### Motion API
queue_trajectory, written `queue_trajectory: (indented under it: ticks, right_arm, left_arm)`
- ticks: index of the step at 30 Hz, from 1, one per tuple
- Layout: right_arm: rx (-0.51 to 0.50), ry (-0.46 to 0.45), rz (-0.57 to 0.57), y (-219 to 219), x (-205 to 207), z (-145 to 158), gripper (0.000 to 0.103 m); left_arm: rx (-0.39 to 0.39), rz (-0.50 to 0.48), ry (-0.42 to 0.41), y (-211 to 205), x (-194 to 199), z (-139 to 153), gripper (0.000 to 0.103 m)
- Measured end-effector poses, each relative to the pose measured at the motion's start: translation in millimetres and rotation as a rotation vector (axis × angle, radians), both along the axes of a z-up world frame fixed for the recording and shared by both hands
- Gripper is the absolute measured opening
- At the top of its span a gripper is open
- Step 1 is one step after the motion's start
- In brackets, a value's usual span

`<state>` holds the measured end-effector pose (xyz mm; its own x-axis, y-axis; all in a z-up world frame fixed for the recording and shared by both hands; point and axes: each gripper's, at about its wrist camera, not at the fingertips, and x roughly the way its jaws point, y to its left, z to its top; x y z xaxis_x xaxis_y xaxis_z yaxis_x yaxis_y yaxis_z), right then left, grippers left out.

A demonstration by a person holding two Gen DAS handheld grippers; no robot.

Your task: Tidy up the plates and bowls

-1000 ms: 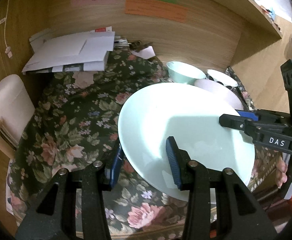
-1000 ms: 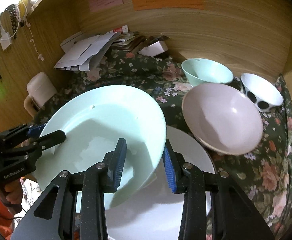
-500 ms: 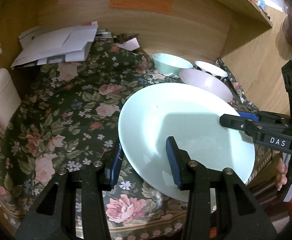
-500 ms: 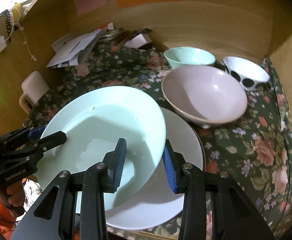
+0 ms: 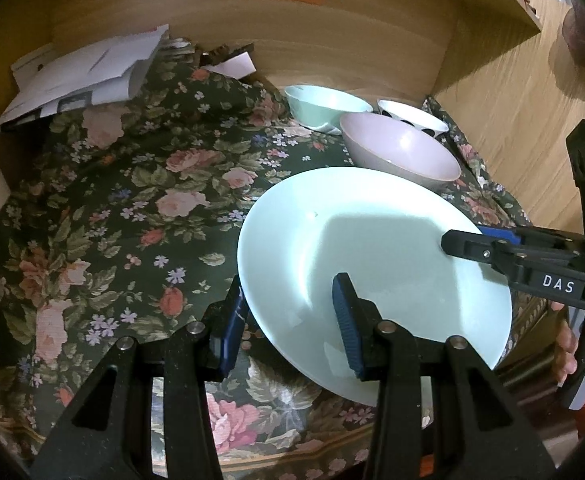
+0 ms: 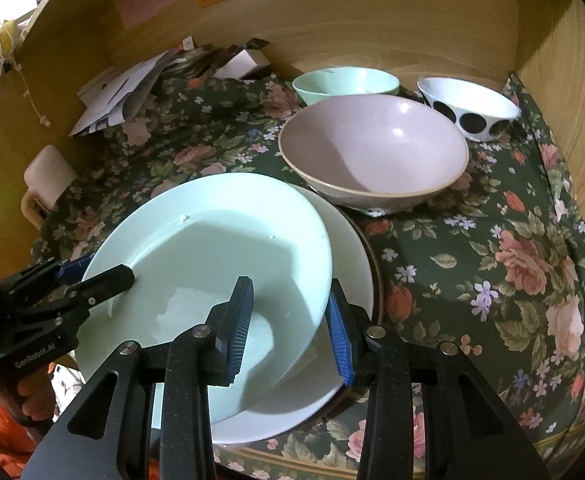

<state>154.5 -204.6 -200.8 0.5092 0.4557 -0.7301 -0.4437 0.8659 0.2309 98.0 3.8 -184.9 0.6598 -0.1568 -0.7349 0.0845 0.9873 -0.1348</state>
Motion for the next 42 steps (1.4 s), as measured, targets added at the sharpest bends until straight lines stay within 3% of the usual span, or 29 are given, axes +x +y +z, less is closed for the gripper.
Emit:
queue_trajectory:
  ticks: [26,36,42]
  right_arm:
    - [0.008,0.030,-0.022,-7.1,-1.1,-8.3,0.033]
    - [0.003,-0.025,-0.069,-22.2,-3.2,6.1,0.034]
    - [0.017,-0.068,-0.082,-28.5,3.5,21.1,0.034]
  left_arm:
    - [-0.002,-0.025,0.050,0.2,11.4,-18.4,0.042]
    - [0.020,-0.045,0.000,-0.3,12.8,4.9,0.043]
    - [0.039,-0.045,-0.052,-0.8,20.3,30.3,0.057]
